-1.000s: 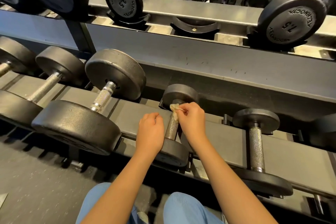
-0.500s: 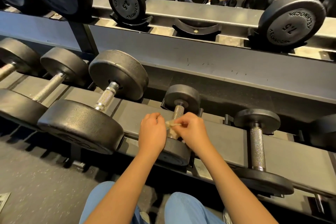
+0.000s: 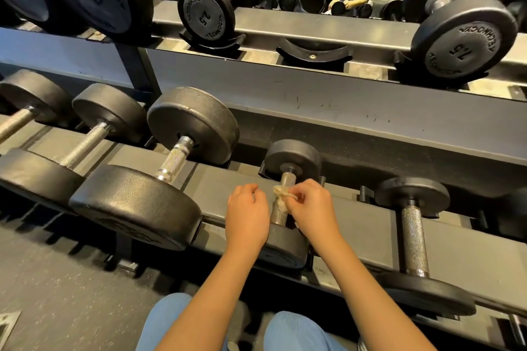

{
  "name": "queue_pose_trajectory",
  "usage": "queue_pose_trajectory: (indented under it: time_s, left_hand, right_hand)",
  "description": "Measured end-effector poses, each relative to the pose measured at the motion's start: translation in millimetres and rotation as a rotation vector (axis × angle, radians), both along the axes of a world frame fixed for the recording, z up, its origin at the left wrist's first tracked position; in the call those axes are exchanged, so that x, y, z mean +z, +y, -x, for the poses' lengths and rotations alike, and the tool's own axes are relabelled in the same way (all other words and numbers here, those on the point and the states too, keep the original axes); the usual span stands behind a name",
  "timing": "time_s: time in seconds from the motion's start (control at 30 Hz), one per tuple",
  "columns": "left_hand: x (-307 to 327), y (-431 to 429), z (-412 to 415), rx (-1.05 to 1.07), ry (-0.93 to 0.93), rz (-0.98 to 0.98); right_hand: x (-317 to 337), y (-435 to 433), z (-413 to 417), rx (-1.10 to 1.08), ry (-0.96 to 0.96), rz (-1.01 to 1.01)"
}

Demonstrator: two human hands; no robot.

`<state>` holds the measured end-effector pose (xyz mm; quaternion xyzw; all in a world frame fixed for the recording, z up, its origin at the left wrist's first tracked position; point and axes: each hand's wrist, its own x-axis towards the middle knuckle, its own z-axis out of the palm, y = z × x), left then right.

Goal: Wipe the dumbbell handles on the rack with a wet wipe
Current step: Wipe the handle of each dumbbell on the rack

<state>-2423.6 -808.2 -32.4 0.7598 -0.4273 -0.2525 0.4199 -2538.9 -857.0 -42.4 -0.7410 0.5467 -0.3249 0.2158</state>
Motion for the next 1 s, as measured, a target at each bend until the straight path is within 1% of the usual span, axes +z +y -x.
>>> queue_pose_trajectory:
  time_s: [0.07, 0.23, 0.3, 0.43, 0.53, 0.67, 0.73, 0.87, 0.93, 1.0]
  left_hand:
    - [0, -1, 0, 0.000, -0.003, 0.004]
    - [0, 0, 0, 0.000, 0.000, 0.017]
    - [0, 1, 0, -0.006, 0.001, 0.013]
    - [1, -1, -1, -0.010, 0.005, 0.002]
    - [0, 0, -1, -0.014, 0.007, 0.002]
    - [0, 1, 0, -0.016, 0.007, 0.005]
    - [0, 0, -1, -0.022, 0.011, 0.000]
    - [-1, -2, -2, -0.033, 0.014, -0.011]
    - [0, -2, -1, -0.035, 0.010, -0.006]
    - [0, -2, -1, -0.033, 0.013, -0.008]
  right_hand:
    - [1, -4, 2, -0.001, 0.025, -0.027]
    - [6, -14, -17, -0.192, -0.026, 0.080]
    - [3, -8, -15, -0.179, -0.026, 0.093]
    - [-5, 0, 1, -0.077, -0.039, 0.017]
    - [-6, -14, -1, -0.136, -0.051, 0.024]
    - [-2, -26, -8, -0.254, -0.165, 0.002]
    - [1, -16, -7, -0.204, -0.198, -0.004]
    - [-2, 4, 0, -0.015, -0.112, 0.018]
    - [3, -3, 1, -0.034, -0.131, 0.004]
    - [8, -14, -2, -0.103, -0.155, -0.006]
